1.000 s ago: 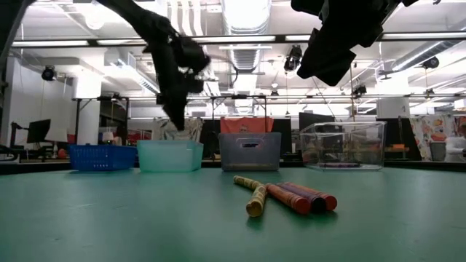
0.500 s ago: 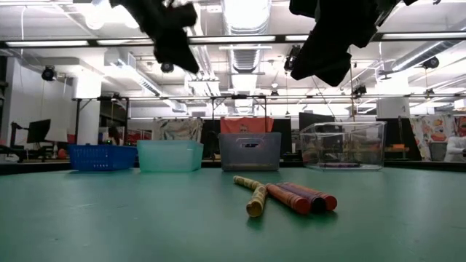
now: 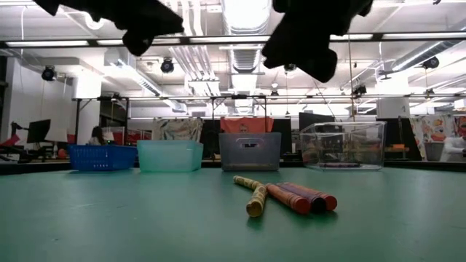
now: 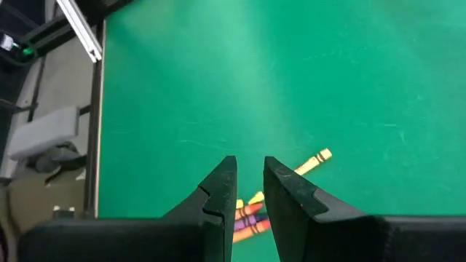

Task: Sort crayons
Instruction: Put the yellow crayon into the black bin

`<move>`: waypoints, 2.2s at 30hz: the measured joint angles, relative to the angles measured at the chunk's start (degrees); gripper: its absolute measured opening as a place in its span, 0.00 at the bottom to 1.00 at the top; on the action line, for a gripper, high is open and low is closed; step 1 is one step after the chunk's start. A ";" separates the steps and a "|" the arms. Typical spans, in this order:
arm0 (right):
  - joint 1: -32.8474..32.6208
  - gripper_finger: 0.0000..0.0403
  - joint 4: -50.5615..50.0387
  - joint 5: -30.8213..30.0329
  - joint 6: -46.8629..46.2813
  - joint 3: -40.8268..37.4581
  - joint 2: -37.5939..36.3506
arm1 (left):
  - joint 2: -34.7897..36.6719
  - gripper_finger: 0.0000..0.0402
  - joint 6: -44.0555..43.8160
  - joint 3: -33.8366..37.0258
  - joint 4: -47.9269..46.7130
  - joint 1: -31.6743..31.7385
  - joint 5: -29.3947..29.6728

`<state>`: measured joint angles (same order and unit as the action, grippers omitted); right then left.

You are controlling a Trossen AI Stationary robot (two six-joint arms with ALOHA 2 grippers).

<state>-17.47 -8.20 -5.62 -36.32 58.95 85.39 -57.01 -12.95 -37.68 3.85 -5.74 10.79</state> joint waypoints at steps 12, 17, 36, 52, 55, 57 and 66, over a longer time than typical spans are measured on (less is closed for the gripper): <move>-0.28 0.15 -19.57 0.04 -6.24 16.17 13.43 | 0.26 0.17 -4.33 3.26 7.03 -5.58 0.65; -0.48 0.15 -27.15 0.00 -10.19 22.01 18.72 | -2.21 0.17 -5.12 4.86 15.42 -10.11 0.82; -0.43 0.15 -30.71 -7.20 -16.39 29.69 28.70 | -5.27 0.17 -5.35 5.87 22.32 -23.82 18.71; 0.00 0.20 -33.49 -8.50 -16.65 29.40 32.35 | -8.08 0.17 -5.76 5.82 24.22 -23.80 20.30; 0.00 0.25 -33.47 -8.47 -16.39 29.39 32.75 | -8.78 0.17 -5.80 5.82 25.10 -23.80 20.32; 0.00 0.28 -33.45 -8.49 -16.48 29.41 32.87 | -9.24 0.17 -5.79 5.82 25.28 -23.80 20.31; -0.02 0.32 -32.95 -8.89 -17.72 29.56 34.34 | -10.43 0.17 -5.68 5.82 26.39 -23.80 20.32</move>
<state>-17.50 -41.15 -14.51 -54.04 88.51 119.73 -67.44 -18.62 -31.86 30.23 -29.54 31.11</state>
